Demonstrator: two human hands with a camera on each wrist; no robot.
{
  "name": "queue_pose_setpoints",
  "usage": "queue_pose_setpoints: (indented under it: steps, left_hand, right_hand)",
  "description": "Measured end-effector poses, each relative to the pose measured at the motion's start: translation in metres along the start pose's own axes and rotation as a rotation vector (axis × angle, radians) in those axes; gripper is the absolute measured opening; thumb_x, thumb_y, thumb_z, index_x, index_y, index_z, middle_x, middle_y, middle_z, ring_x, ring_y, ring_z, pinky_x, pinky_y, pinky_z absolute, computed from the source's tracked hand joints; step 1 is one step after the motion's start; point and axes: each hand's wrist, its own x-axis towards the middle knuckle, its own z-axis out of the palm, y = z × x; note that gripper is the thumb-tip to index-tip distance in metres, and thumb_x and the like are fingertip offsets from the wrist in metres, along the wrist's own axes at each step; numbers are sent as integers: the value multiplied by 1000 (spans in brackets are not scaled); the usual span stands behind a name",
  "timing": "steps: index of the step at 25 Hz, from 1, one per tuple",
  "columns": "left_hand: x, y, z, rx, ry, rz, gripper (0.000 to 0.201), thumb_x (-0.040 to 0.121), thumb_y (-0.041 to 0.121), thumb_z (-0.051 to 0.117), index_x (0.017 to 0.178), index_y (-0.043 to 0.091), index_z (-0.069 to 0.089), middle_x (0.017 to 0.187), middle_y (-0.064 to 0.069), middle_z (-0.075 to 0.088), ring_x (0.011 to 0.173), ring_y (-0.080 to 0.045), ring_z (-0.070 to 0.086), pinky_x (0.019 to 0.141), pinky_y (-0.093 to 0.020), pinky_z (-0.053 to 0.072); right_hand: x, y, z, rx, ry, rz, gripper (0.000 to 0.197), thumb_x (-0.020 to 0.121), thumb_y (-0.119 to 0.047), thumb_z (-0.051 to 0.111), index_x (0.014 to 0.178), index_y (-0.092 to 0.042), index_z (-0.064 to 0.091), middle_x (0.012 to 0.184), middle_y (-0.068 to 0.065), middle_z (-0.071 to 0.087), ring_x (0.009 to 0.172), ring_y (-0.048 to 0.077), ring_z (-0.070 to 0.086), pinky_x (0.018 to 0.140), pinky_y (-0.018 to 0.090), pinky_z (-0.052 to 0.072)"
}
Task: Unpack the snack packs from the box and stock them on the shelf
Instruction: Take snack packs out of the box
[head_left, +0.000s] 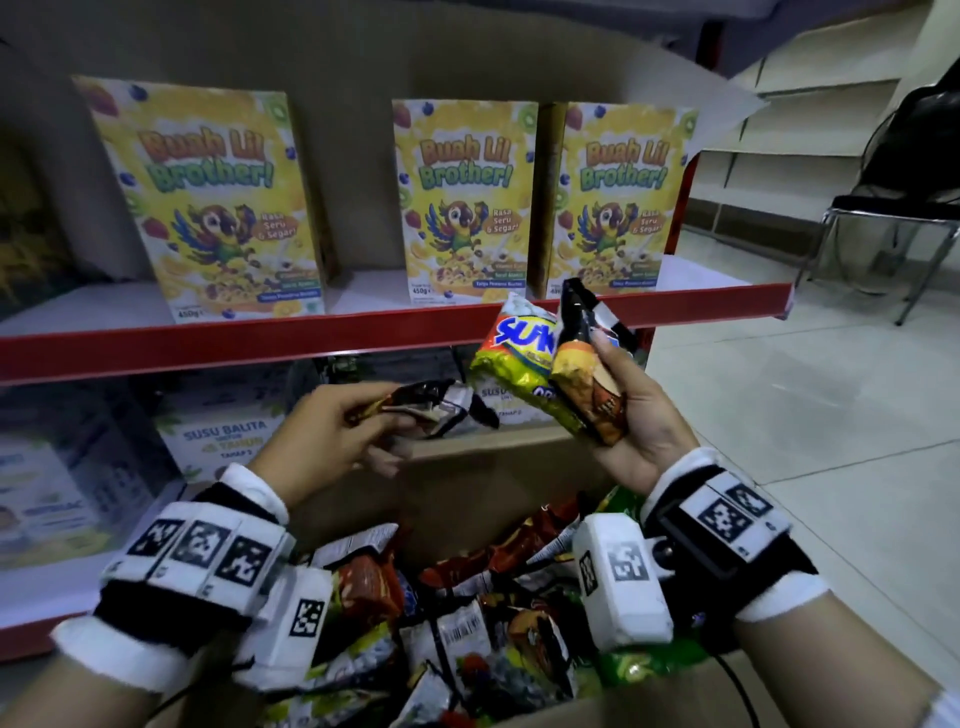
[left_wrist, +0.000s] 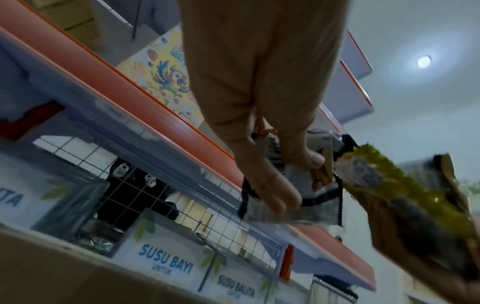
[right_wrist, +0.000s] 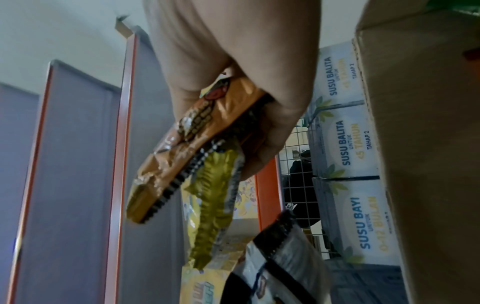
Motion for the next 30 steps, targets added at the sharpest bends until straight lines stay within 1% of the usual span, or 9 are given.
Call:
queue_pose_setpoints:
  steps: [3, 5, 8, 10, 13, 18, 22, 26, 30]
  left_hand:
    - [1, 12, -8, 20, -42, 124, 43, 66, 51, 75, 106, 40, 65, 116, 16, 64, 107, 4, 60, 88, -16, 51]
    - [0, 12, -6, -61, -32, 137, 60, 63, 73, 64, 108, 33, 68, 121, 13, 63, 115, 0, 58, 93, -24, 51]
    - [0, 11, 1, -136, 124, 164, 35, 67, 47, 71, 98, 32, 73, 120, 12, 64, 113, -1, 59, 92, -27, 54]
    - [3, 10, 2, -251, 224, 103, 52, 54, 32, 82, 103, 34, 66, 118, 12, 63, 105, -7, 65, 81, -25, 57]
    - [6, 9, 2, -438, 245, -31, 59, 44, 35, 92, 97, 19, 71, 100, -1, 75, 93, -17, 71, 70, -20, 57]
    - [3, 22, 20, -692, 153, -143, 40, 69, 26, 69, 107, 13, 64, 102, -7, 75, 92, -20, 72, 64, -29, 59]
    - [2, 25, 20, -567, 167, -162, 30, 77, 18, 65, 107, 12, 63, 106, -7, 72, 97, -24, 69, 61, -29, 59]
    - [3, 22, 10, -239, 74, -292, 24, 83, 4, 68, 103, 11, 56, 93, -8, 71, 66, -12, 70, 48, -21, 55]
    - [-1, 27, 3, -83, 32, -271, 40, 66, 28, 82, 97, 11, 64, 79, -12, 74, 48, -12, 63, 39, -18, 44]
  right_hand:
    - [-3, -1, -2, 43, -67, 72, 55, 80, -39, 57, 127, -8, 59, 126, 22, 60, 117, 33, 57, 81, 42, 58]
    - [-5, 1, -2, 23, -109, 113, 50, 83, -39, 55, 117, -6, 66, 123, 24, 61, 113, 35, 60, 88, 47, 55]
    - [-6, 8, 1, -28, -115, 123, 51, 85, -38, 56, 120, -1, 64, 121, 27, 61, 107, 36, 64, 92, 52, 51]
    - [-6, 10, 3, -66, -101, 103, 53, 84, -36, 59, 122, 0, 60, 120, 29, 62, 106, 36, 64, 91, 52, 52]
    - [-4, 15, 6, -116, -46, 80, 59, 82, -34, 62, 129, 0, 53, 121, 28, 61, 115, 39, 58, 99, 53, 45]
    - [-5, 22, 10, -160, -42, 44, 65, 76, -34, 66, 132, -6, 50, 118, 24, 64, 110, 39, 62, 87, 47, 55]
    - [-3, 21, 5, -190, -41, -24, 61, 73, -32, 70, 126, -6, 54, 109, 21, 69, 92, 32, 70, 76, 39, 59]
    - [-3, 13, -2, -246, -86, -94, 46, 67, -29, 75, 105, -7, 62, 87, 14, 73, 71, 24, 71, 63, 33, 59]
    - [-7, 12, 0, -272, -175, -68, 32, 67, -27, 74, 90, -6, 66, 79, 12, 71, 64, 21, 69, 65, 32, 59]
